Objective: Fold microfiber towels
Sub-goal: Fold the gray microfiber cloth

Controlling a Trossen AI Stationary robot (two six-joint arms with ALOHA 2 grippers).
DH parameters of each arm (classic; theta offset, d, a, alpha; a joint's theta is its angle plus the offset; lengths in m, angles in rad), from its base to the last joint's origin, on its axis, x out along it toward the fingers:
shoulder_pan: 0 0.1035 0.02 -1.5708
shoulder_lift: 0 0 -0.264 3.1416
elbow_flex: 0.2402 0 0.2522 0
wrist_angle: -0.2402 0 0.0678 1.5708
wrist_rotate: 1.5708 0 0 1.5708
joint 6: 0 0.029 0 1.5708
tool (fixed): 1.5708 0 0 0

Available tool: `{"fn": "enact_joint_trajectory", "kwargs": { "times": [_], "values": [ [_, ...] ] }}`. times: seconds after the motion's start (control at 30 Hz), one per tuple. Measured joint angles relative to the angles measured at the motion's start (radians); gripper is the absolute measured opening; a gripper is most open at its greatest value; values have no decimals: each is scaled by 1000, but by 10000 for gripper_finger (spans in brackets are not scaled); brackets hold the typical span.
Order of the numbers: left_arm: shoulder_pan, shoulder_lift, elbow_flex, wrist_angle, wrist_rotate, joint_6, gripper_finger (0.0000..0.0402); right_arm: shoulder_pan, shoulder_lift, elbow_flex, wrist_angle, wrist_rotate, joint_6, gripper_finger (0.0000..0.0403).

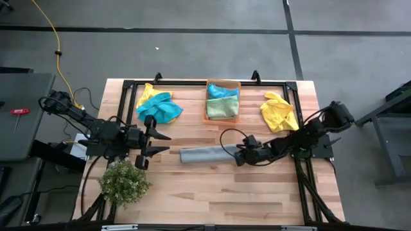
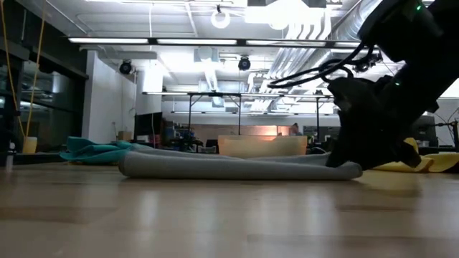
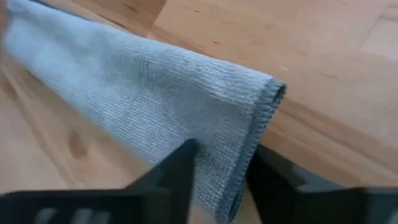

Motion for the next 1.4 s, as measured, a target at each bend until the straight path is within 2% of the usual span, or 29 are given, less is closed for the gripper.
{"fn": "enact_joint_trajectory", "kwargs": {
  "times": [0.1, 0.17, 0.3, 0.47, 0.63, 0.83, 0.97, 1.17, 1.4],
  "values": [
    [0, 0, 0, 0, 0, 0, 136, 0, -47, -7, -93, 15, -22, 39],
    [0, 0, 0, -1, 0, 0, 136, 0, -90, -7, -188, 16, -27, 11],
    [0, 5, 0, -6, 0, 0, 136, 31, -188, -9, -427, 20, 62, 24],
    [0, 8, 0, -4, 0, 0, 136, 91, -316, -4, -651, 34, 183, 4],
    [0, 14, 1, -61, -57, -48, 136, 109, -392, 76, -767, 37, 198, 3],
    [50, 90, 2, -202, -206, -128, 135, 85, -378, 197, -798, 58, 86, 1],
    [83, 204, 1, -266, -146, -224, 113, 58, -359, 227, -798, 74, 46, 1],
    [97, 481, 1, -163, -119, -245, 14, 38, -358, 229, -777, 77, 23, 1],
    [157, 805, 8, -19, -93, -361, 2, 28, -359, 230, -768, 78, 22, 0]
  ]
}}
